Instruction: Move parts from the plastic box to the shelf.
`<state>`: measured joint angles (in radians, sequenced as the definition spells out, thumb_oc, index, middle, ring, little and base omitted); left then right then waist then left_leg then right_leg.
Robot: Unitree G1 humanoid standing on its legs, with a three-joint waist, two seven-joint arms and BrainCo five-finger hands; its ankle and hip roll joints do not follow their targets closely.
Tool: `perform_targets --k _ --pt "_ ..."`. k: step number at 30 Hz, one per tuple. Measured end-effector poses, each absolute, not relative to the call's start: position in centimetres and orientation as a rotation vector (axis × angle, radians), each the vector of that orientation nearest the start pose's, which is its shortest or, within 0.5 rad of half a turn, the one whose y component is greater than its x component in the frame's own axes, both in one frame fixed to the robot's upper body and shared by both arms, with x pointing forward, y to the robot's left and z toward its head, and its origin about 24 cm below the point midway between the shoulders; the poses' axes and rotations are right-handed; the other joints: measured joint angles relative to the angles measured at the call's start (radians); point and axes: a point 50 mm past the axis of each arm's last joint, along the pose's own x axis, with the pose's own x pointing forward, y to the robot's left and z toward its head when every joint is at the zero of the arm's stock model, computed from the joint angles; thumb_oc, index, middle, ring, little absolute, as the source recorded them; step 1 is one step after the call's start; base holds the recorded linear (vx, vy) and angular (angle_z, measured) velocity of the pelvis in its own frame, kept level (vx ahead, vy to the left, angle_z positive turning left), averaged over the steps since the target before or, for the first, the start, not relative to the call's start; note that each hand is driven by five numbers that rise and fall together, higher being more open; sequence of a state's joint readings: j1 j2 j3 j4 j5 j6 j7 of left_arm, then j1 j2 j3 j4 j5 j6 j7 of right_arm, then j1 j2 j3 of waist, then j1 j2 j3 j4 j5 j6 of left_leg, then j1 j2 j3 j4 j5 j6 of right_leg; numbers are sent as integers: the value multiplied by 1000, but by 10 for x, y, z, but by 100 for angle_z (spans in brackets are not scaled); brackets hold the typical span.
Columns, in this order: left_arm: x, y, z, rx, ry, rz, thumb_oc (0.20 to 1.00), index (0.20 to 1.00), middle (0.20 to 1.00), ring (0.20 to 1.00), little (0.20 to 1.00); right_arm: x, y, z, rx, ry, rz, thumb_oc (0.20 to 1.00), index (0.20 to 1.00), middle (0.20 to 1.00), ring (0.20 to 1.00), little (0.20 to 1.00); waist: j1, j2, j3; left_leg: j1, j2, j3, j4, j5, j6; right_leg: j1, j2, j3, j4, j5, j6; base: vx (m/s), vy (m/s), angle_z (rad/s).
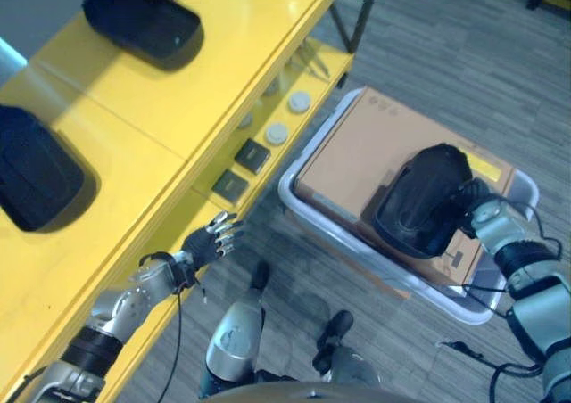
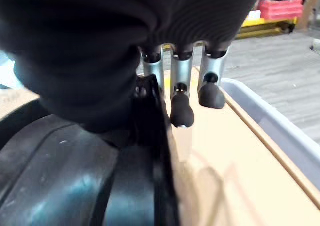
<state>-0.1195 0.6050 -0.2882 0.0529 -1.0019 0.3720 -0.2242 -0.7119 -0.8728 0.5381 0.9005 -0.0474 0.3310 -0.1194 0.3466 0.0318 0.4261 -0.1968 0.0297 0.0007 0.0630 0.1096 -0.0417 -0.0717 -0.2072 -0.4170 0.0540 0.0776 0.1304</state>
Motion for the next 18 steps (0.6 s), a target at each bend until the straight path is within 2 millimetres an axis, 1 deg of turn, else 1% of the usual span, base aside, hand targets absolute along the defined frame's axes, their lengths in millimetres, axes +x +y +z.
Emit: perform_targets --k 2,4,6,7,8,9,10,11,13,14,18 --pt "252 183 32 -373 459 -494 1000 1000 1000 1000 1000 318 -373 97 -1138 606 -448 200 200 200 200 200 16 -6 8 -5 -4 -3 5 -2 -2 -6 -7 -4 13 -12 11 -92 -87 15" --pt "252 187 34 -369 446 -494 1000 1000 1000 1000 1000 315 -380 98 -1135 614 -498 200 200 200 200 200 30 -12 12 -21 -5 -4 8 -6 -5 -24 -12 -6 30 -16 10 -66 -58 1" --pt "251 190 35 -368 439 -507 1000 1000 1000 1000 1000 311 -386 98 -1099 614 -538 200 200 200 200 200 32 -19 16 -50 -6 -8 23 -1 4 -45 -13 -7 38 -17 9 -85 -58 4" --pt "251 190 36 -369 439 -512 1000 1000 1000 1000 1000 310 -387 98 -1099 615 -542 282 282 282 282 282 32 -21 17 -53 -7 -9 23 0 6 -49 -13 -7 39 -16 9 -77 -44 3" --pt "251 190 36 -369 434 -515 1000 1000 1000 1000 1000 309 -388 97 -1094 615 -553 398 398 398 398 398 32 -23 18 -56 -7 -9 23 0 7 -52 -13 -6 40 -16 9 -47 -24 0" --pt "252 190 37 -369 428 -517 1000 1000 1000 1000 1000 309 -388 97 -1076 614 -559 564 564 564 564 564 32 -24 19 -61 -7 -11 25 0 7 -56 -12 -7 40 -16 9 0 0 0" --pt "252 190 37 -370 424 -519 1000 1000 1000 1000 1000 308 -388 97 -1074 614 -560 1000 1000 1000 1000 1000 30 -26 20 -66 -8 -15 27 0 7 -61 -12 -8 40 -16 9 0 0 0" --pt "252 190 37 -370 423 -521 1000 1000 1000 1000 1000 308 -389 96 -1070 619 -562 1000 1000 1000 1000 1000 31 -28 21 -68 -10 -20 27 0 7 -63 -12 -8 41 -16 9 0 0 0" --pt "251 190 38 -373 416 -536 1000 1000 1000 1000 1000 299 -395 88 -1019 649 -592 1000 1000 1000 1000 1000 30 -30 22 -68 -11 -26 27 0 8 -61 -12 -7 42 -16 8 -20 -25 5" --pt "251 190 38 -370 415 -537 1000 1000 1000 1000 1000 296 -397 87 -998 653 -608 1000 1000 1000 1000 1000 31 -30 22 -69 -12 -26 27 0 8 -61 -12 -7 41 -15 7 -19 -16 4" --pt "249 194 37 -366 422 -540 1000 1000 1000 1000 1000 295 -401 92 -889 595 -685 1000 1000 1000 1000 1000 29 -30 22 -67 -13 -25 27 0 8 -59 -12 -7 40 -14 5 0 0 0"
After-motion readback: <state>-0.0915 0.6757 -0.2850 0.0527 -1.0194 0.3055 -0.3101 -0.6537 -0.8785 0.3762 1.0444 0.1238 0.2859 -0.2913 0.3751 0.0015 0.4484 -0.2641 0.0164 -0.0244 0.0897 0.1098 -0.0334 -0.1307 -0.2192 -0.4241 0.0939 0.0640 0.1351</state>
